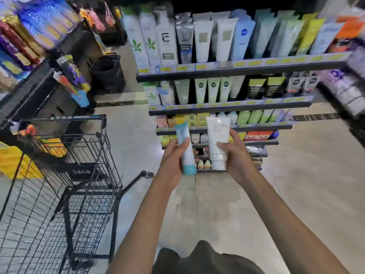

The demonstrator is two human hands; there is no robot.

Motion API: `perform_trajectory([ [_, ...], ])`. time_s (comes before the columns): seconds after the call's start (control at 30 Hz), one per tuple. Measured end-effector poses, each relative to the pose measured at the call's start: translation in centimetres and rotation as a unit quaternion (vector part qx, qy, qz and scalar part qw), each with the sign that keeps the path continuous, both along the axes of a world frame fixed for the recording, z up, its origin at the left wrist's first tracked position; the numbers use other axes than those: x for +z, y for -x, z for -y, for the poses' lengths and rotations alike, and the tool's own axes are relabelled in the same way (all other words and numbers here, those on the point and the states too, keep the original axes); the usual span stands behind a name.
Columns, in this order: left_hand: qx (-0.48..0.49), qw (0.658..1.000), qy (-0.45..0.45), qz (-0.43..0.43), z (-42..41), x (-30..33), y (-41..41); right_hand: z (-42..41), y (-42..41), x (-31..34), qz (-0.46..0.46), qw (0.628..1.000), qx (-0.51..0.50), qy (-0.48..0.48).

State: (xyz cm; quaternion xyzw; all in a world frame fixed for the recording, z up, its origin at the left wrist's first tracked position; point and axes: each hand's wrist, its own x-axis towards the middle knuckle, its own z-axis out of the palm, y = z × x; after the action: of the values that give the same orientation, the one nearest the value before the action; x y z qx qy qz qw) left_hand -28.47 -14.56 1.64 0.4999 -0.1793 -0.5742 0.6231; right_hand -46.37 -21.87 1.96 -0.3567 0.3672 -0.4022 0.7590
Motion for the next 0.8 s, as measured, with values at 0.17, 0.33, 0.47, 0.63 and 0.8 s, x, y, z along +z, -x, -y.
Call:
perform_trajectory([
  [0.17,-0.027,0.999,-0.004,0.044,2.8,-0.1,4.7,1.5,4.8,0.1,-0.01,0.999,-0.031,0.005],
  [0.33,-0.047,0.996,-0.012,0.07,5.9,-0.7,7.0,3.7,7.4,-0.3,-0.011,0.998,-0.056,0.0],
  [0.47,-0.071,0.996,-0.009,0.045,9.4,-1.6,7.9,6.2,8.6,-0.9,-0.021,0.997,-0.077,-0.002],
  [0.63,-0.088,0.995,0.0,0.041,13.9,-2.0,9.0,10.2,10.0,-1.5,-0.029,0.996,-0.081,-0.007],
  [0.8,-0.094,0.995,-0.002,0.026,18.7,-2.2,9.3,14.7,10.4,-1.6,-0.042,0.994,-0.099,-0.012],
])
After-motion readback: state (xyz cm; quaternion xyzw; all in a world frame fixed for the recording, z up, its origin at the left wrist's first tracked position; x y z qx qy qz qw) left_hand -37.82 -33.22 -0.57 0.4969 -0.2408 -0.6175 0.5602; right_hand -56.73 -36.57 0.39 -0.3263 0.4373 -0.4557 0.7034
